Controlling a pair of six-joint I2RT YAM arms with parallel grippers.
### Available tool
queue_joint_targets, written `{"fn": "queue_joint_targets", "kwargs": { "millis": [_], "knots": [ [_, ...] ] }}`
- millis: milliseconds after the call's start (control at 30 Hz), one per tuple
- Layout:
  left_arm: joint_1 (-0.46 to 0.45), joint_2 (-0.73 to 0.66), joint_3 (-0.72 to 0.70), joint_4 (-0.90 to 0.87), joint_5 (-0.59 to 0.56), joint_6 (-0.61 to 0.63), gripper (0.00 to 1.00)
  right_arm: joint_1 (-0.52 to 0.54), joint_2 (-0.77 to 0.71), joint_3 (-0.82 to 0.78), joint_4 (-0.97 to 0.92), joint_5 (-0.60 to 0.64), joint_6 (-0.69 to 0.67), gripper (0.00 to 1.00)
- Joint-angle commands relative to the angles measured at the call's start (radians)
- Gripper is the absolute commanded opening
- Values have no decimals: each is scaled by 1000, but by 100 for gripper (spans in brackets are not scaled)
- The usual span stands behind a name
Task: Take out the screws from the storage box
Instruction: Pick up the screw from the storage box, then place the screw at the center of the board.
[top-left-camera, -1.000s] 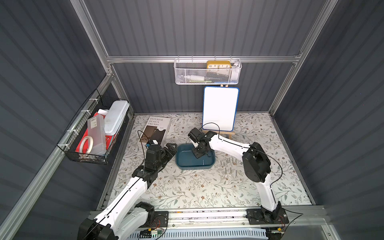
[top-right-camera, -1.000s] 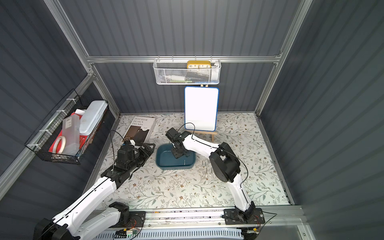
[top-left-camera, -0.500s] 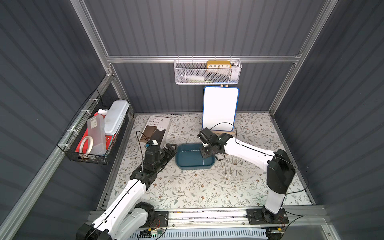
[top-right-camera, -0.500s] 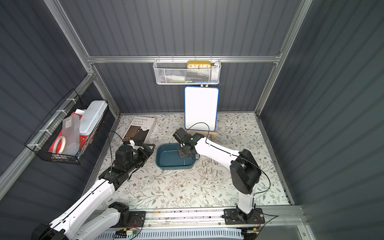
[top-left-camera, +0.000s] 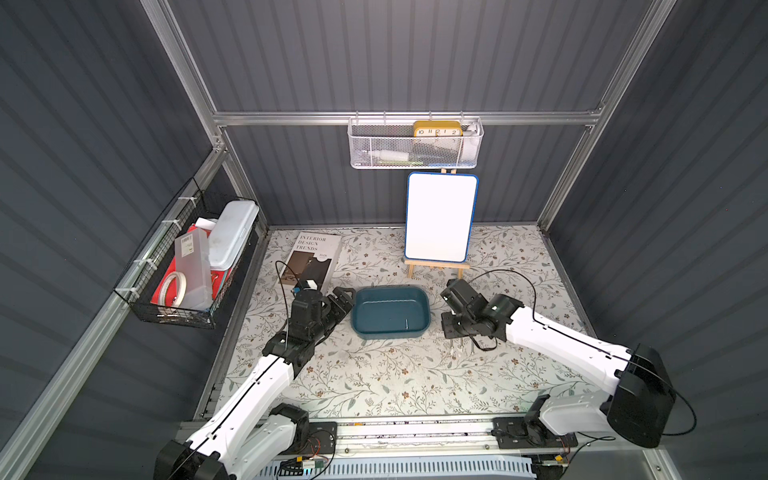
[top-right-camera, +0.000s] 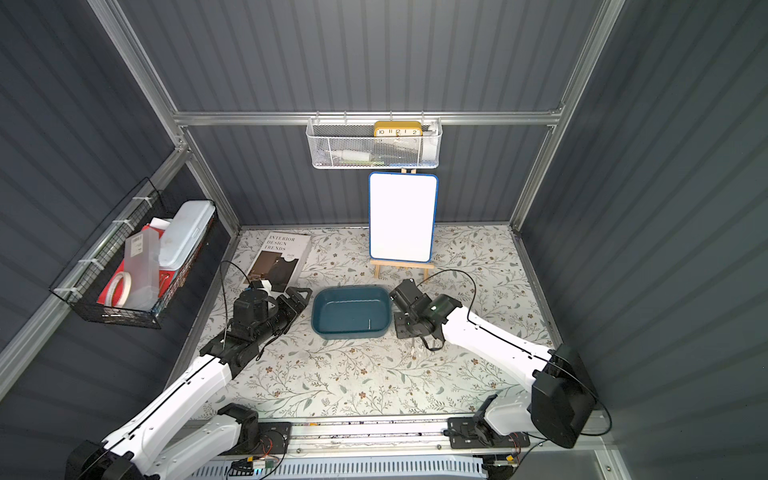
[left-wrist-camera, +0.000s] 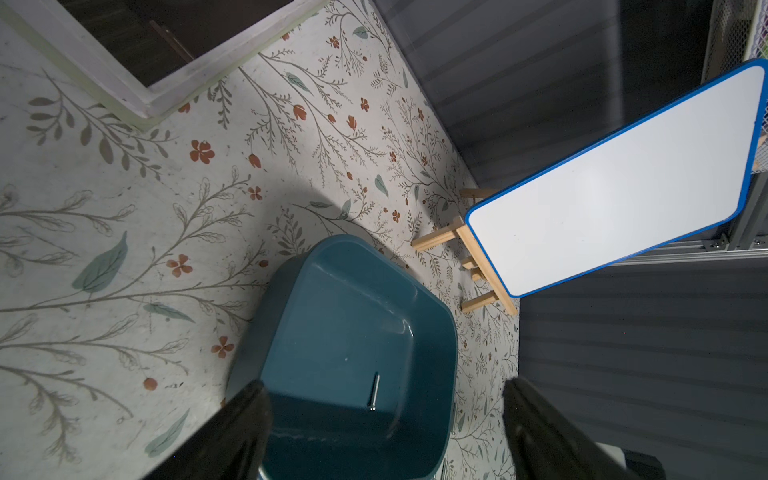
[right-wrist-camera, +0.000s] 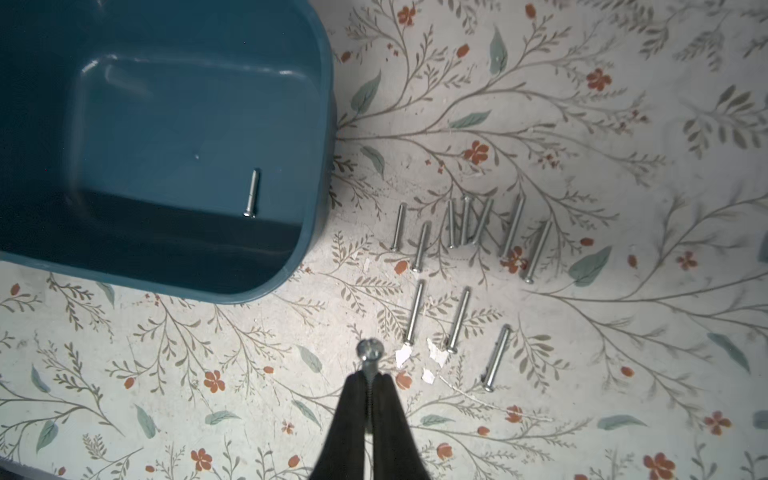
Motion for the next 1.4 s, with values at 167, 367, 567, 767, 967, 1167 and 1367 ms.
{"fn": "queue_joint_targets", "kwargs": {
  "millis": [167,367,567,767,967,1167,1367],
  "knots": [
    [-2,38,20,47,29,23,91,21,86,-129,116,-47,99,6],
    [-2,83,11,40,39,27,91,20,158,-146,179,-66,107,8],
    [-1,83,10,43,36,27,91,21,203,-145,173,-31,104,10],
    [-2,82,8,43,35,19,90,19,261,-123,149,-16,108,12],
    [-1,65,14,20,26,21,90,19,221,-88,105,-11,114,21],
    [-2,40,29,-4,35,21,91,-3,69,26,-61,56,109,37],
    [-2,60,32,0,32,23,91,-26,30,115,-62,53,113,45]
  ]
}}
